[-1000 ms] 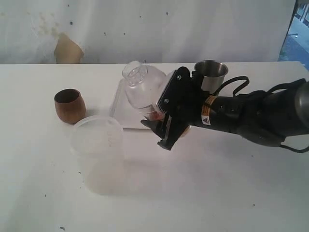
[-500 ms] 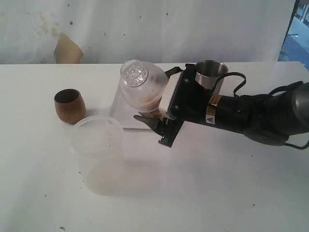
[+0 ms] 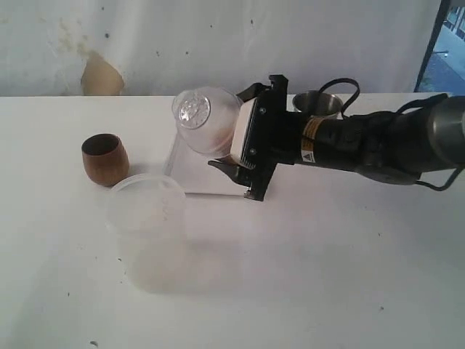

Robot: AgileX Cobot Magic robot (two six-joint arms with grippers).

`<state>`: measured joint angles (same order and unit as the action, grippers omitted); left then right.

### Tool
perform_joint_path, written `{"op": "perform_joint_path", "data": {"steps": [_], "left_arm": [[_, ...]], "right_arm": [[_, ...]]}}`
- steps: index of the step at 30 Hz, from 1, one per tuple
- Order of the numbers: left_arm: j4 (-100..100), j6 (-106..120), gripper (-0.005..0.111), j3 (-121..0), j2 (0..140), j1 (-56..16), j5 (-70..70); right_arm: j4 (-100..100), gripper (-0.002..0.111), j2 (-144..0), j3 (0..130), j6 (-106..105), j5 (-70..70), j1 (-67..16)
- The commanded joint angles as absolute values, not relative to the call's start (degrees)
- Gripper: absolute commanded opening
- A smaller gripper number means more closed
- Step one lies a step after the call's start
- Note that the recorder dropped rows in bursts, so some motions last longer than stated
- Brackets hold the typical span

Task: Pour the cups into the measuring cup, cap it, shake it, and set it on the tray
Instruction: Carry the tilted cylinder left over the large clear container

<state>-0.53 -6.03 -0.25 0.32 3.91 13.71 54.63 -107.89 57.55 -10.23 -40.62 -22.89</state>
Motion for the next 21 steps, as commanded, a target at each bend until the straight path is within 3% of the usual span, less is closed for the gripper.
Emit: {"op": "perform_joint_path", "data": {"steps": [1,21], "left_arm": [[-0.47,-6.22,0.0,0.0,0.0,3.88,13.33],[-0.47,-6.22,0.0,0.0,0.0,3.88,13.33]], "right_arm": [[55.05,0.0,-108.8,58.89,-11.7,-41.84,-22.77],[54.94,0.0,-109.53,61.27,-24.03,-39.41,-23.98]]}}
